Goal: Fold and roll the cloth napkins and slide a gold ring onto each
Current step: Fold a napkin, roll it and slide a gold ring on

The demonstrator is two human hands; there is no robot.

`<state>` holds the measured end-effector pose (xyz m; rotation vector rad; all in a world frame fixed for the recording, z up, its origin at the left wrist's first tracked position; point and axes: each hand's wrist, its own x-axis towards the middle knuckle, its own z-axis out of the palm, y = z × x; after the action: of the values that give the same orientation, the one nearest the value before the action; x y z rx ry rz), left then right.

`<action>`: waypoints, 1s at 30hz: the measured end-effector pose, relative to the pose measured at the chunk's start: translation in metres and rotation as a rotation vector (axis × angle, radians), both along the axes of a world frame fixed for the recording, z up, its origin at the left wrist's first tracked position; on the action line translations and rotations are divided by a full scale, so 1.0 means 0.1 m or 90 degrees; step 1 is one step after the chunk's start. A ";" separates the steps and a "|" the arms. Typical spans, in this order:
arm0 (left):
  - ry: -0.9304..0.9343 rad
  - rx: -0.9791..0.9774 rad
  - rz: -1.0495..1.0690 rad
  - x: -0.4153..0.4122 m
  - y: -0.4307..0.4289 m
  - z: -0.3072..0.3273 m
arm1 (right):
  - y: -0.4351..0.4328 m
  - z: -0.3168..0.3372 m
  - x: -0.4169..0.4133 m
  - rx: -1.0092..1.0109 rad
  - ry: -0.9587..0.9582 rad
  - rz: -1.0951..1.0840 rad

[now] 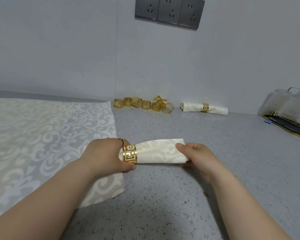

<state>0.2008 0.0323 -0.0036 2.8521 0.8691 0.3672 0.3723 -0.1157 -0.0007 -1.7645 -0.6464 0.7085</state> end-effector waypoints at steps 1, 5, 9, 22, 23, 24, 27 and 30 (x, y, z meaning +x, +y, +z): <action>0.003 -0.002 -0.003 0.00 -0.01 0.00 | 0.00 0.00 -0.01 -0.020 -0.083 -0.028; 0.044 0.016 -0.011 0.03 -0.05 0.02 | -0.01 0.07 -0.13 -0.101 -0.538 0.009; 0.056 0.028 -0.043 0.07 -0.11 0.02 | 0.14 -0.03 -0.33 -0.220 -0.807 0.237; -0.253 -0.315 0.231 -0.53 0.15 0.07 | 0.13 -0.09 -0.28 -0.188 -0.748 0.227; -0.242 -0.346 0.222 -0.51 0.13 0.04 | 0.13 -0.09 -0.30 -0.191 -0.749 0.234; -0.233 -0.357 0.215 -0.48 0.11 0.03 | 0.13 -0.09 -0.32 -0.192 -0.751 0.240; -0.220 -0.349 0.243 -0.35 0.05 -0.01 | 0.15 -0.07 -0.38 -0.171 -0.763 0.255; -0.265 -0.437 0.254 -0.29 0.03 -0.06 | 0.21 -0.08 -0.46 -0.125 -0.810 0.261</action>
<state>0.1721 0.0349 -0.0092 1.8892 1.1814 0.5496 0.3265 -0.0948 -0.0087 -2.1758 -1.8584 -0.2263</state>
